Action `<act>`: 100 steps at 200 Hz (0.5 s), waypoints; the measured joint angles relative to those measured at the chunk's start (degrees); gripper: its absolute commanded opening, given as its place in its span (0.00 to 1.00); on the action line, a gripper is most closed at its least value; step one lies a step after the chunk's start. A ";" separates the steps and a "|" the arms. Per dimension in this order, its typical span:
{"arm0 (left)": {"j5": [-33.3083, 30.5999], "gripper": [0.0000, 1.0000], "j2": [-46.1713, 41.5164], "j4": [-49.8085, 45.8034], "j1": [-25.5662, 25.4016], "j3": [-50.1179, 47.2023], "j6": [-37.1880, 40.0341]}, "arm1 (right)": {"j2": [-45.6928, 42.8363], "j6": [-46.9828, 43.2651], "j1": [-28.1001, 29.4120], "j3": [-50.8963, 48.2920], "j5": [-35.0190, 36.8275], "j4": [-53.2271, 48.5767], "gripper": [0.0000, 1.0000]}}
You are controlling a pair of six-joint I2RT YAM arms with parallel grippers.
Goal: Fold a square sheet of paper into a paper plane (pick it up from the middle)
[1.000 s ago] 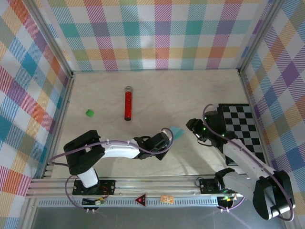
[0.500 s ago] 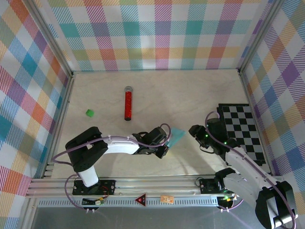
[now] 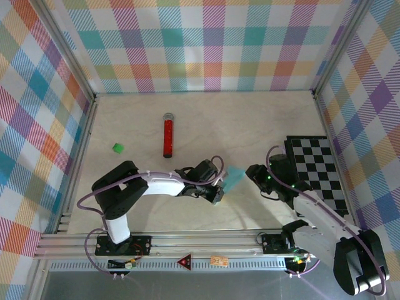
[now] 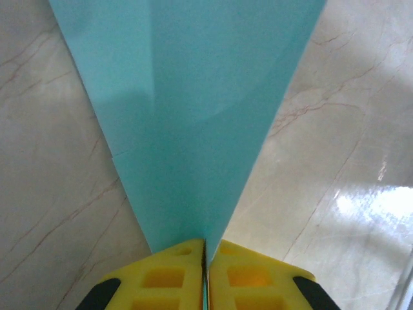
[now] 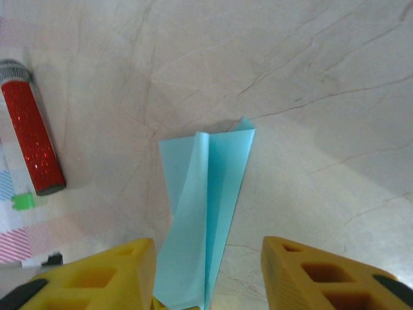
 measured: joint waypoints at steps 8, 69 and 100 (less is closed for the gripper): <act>0.74 0.11 0.63 -0.09 0.22 0.70 -0.09 | 0.70 -0.20 0.00 -0.22 -0.72 0.74 0.43; 2.54 0.11 3.61 -5.46 0.46 6.23 -0.74 | 5.57 -3.10 0.00 -2.36 -11.06 7.56 0.14; 4.59 0.11 5.38 -6.67 1.07 8.46 -2.01 | 9.01 -3.63 0.00 -2.38 -16.17 11.23 0.10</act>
